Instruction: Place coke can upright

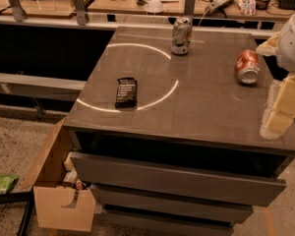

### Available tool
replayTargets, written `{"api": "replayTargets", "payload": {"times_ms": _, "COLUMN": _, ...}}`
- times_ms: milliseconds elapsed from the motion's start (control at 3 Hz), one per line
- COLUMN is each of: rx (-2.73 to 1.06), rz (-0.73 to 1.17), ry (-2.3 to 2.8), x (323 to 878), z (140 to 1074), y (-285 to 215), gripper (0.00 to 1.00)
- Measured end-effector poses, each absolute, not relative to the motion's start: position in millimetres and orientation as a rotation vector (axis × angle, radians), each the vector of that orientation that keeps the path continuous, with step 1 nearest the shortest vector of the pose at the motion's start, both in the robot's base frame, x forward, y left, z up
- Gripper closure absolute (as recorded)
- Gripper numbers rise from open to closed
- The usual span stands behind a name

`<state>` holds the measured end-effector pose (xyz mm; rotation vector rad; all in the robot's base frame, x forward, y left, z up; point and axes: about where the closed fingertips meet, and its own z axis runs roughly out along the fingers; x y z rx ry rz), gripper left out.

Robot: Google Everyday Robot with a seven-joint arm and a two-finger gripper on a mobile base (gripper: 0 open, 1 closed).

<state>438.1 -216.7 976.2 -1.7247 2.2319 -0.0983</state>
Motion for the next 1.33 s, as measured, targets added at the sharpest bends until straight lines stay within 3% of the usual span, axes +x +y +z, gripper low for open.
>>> {"api": "replayTargets", "payload": {"times_ms": 667, "rx": -1.627, "rz": -0.093, "ry": 2.276, "x": 452.0, "z": 979.5, "y": -225.6, "gripper": 0.00}}
{"api": "replayTargets", "payload": {"times_ms": 1333, "rx": -0.983, "rz": -0.088, "ry": 2.548, "x": 557.5, "z": 989.3, "y": -307.2, "gripper": 0.00}}
